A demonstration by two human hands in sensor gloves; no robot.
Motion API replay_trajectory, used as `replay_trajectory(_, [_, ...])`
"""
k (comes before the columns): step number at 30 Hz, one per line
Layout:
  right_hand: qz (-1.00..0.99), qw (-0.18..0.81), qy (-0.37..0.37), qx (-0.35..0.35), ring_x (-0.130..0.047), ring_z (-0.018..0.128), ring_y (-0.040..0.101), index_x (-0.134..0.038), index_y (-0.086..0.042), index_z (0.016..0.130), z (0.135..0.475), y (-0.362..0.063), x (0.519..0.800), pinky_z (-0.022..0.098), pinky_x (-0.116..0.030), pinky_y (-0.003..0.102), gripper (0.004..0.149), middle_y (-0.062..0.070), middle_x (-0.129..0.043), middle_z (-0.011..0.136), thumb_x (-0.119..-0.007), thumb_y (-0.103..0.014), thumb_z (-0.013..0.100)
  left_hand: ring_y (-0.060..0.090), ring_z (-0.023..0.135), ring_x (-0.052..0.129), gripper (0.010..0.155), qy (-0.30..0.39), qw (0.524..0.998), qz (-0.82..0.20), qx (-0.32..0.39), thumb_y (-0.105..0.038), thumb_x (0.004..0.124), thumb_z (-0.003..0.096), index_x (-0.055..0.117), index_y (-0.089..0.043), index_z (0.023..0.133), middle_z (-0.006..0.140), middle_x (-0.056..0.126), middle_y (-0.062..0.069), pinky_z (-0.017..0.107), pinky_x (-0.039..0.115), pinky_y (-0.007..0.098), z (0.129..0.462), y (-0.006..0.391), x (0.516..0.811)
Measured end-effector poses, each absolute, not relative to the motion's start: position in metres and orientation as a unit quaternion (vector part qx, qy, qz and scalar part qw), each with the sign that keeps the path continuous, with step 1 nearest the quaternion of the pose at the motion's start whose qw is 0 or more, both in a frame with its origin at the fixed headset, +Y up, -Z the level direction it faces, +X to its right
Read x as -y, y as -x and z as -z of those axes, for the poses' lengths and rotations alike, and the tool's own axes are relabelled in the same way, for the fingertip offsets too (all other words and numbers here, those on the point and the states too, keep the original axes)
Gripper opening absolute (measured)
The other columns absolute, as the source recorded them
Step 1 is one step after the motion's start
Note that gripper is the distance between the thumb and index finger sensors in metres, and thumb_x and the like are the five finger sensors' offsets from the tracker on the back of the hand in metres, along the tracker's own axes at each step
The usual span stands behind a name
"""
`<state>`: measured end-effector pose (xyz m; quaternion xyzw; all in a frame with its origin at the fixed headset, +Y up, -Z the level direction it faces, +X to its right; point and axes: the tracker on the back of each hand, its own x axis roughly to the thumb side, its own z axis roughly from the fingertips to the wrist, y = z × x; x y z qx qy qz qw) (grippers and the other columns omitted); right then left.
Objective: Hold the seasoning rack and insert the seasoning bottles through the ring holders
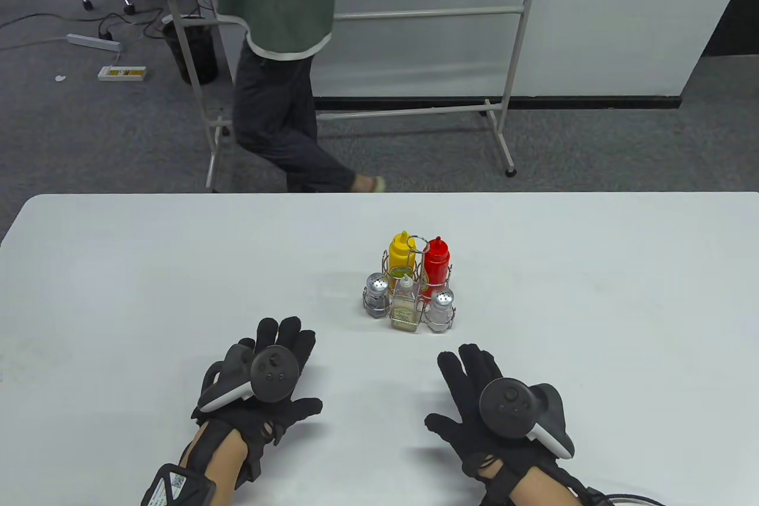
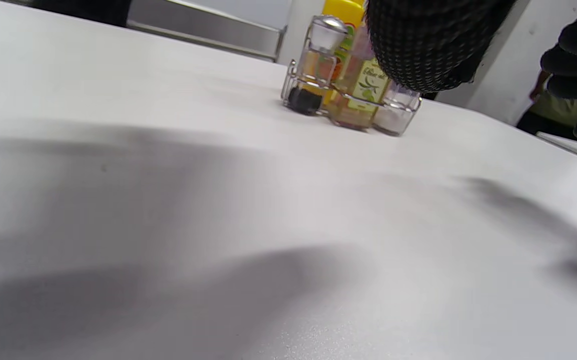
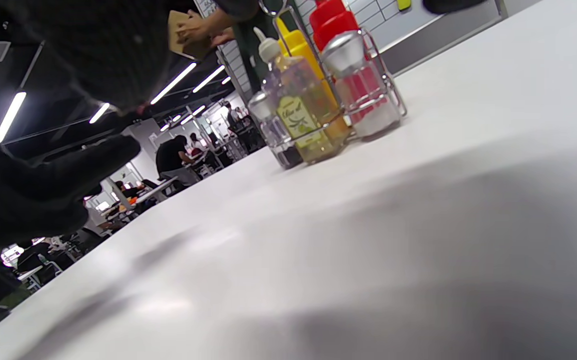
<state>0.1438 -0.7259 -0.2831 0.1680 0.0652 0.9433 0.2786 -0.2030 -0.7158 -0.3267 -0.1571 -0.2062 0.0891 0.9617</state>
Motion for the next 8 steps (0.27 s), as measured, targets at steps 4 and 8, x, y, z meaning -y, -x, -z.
replay_trajectory(4, [-0.942, 0.281, -0.172, -0.067, -0.015, 0.107, 0.049, -0.022, -0.022, 0.114, 0.2818, -0.1436, 0.7245, 0.071, -0.037, 0.069, 0.093, 0.019, -0.010, 0.116, -0.077, -0.056, 0.048, 0.049, 0.099, -0.010, 0.101, 0.156, 0.962, -0.084, 0.209, -0.059, 0.075, 0.0491, 0.008, -0.016, 0.112, 0.116, -0.006, 0.017, 0.070, 0.009, 0.071, 0.3268, 0.2016, 0.7161])
replay_trajectory(8, [-0.941, 0.282, -0.173, -0.069, -0.016, 0.107, 0.049, -0.022, -0.022, 0.114, 0.2809, -0.1427, 0.7248, 0.071, -0.038, 0.069, 0.093, 0.021, -0.011, 0.116, -0.077, -0.056, 0.048, 0.049, 0.099, -0.011, 0.101, 0.163, 0.960, -0.087, 0.211, -0.059, 0.075, 0.0493, 0.008, -0.016, 0.112, 0.116, -0.006, 0.017, 0.070, 0.009, 0.070, 0.3264, 0.2006, 0.7168])
